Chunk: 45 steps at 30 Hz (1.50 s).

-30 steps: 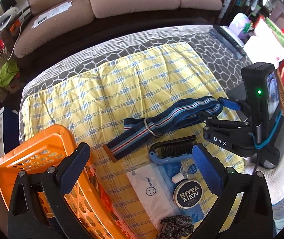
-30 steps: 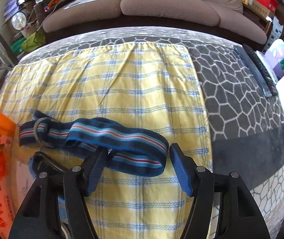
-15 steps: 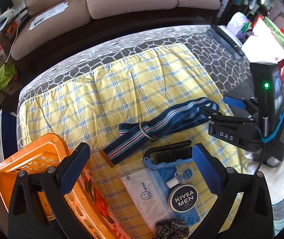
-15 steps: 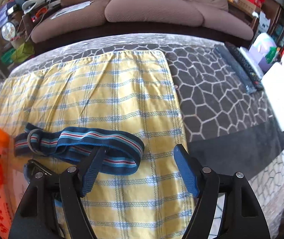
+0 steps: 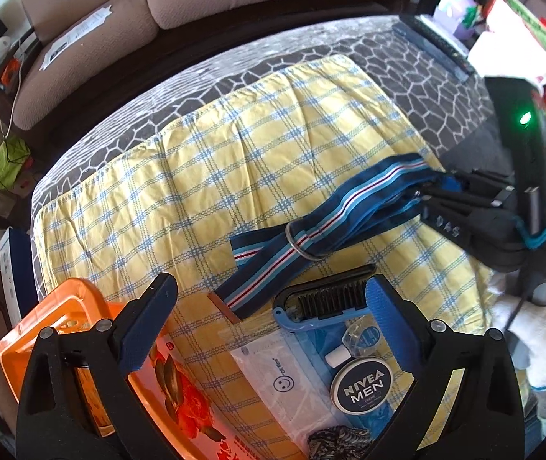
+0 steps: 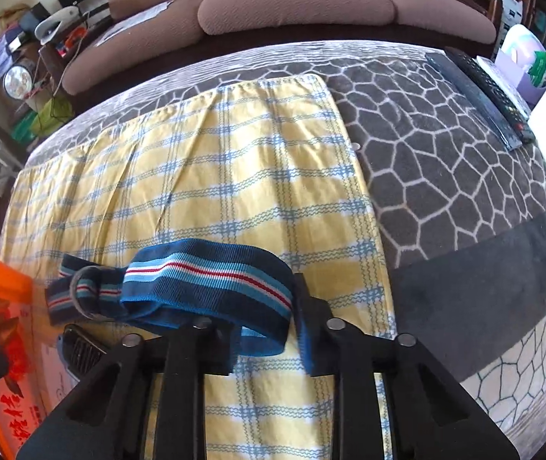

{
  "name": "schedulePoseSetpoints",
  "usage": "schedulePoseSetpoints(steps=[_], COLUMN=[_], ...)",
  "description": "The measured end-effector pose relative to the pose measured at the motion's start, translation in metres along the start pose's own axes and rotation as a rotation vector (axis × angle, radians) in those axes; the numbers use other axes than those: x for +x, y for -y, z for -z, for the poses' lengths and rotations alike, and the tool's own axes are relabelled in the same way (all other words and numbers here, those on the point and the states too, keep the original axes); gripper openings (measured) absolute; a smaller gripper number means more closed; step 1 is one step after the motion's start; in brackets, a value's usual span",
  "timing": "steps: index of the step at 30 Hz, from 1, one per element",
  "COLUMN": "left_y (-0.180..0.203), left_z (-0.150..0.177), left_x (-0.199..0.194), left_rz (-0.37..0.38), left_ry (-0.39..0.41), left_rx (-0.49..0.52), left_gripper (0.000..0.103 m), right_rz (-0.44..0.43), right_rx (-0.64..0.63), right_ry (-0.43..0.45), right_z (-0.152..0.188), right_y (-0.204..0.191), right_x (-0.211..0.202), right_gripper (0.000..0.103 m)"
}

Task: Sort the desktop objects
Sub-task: 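Grasp the striped blue belt strap with the right tool and lift, then carry the striped strap with the right tool over the orange basket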

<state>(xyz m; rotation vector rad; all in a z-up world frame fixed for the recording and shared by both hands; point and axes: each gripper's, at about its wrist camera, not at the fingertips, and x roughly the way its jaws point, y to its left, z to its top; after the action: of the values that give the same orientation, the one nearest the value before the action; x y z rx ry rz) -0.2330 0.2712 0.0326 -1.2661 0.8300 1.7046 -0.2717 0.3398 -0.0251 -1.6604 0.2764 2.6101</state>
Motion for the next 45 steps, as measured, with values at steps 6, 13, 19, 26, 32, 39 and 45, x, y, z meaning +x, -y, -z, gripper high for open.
schedulePoseSetpoints(steps=[6, 13, 19, 26, 32, 39, 45], left_y=[0.028, 0.053, 0.066, 0.086, 0.083, 0.069, 0.060], left_z=[-0.009, -0.025, -0.030, -0.027, -0.030, -0.033, -0.032], left_x=[0.019, 0.044, 0.057, 0.062, 0.067, 0.071, 0.052], left_rz=[-0.028, -0.069, -0.030, -0.020, -0.028, 0.054, 0.048], left_ry=[-0.026, -0.048, -0.035, 0.008, 0.040, 0.049, 0.115], left_rx=[0.092, 0.154, 0.183, 0.264, 0.237, 0.137, 0.096], left_gripper=[0.098, 0.098, 0.097, 0.097, 0.097, 0.032, 0.004], right_rz=[-0.057, -0.112, -0.181, -0.264, -0.423, -0.510, -0.504], right_rx=[0.046, 0.079, 0.131, 0.209, 0.345, 0.408, 0.386], right_ry=[0.010, 0.013, 0.008, 0.011, -0.016, -0.017, 0.004], right_z=[-0.005, -0.008, -0.009, -0.012, -0.011, -0.006, -0.008], right_y=[0.012, 0.017, 0.026, 0.036, 0.050, 0.054, 0.048], right_x=[-0.010, -0.015, -0.018, -0.024, -0.025, -0.029, -0.036], right_gripper=[0.020, 0.020, 0.020, 0.020, 0.019, 0.019, 0.019])
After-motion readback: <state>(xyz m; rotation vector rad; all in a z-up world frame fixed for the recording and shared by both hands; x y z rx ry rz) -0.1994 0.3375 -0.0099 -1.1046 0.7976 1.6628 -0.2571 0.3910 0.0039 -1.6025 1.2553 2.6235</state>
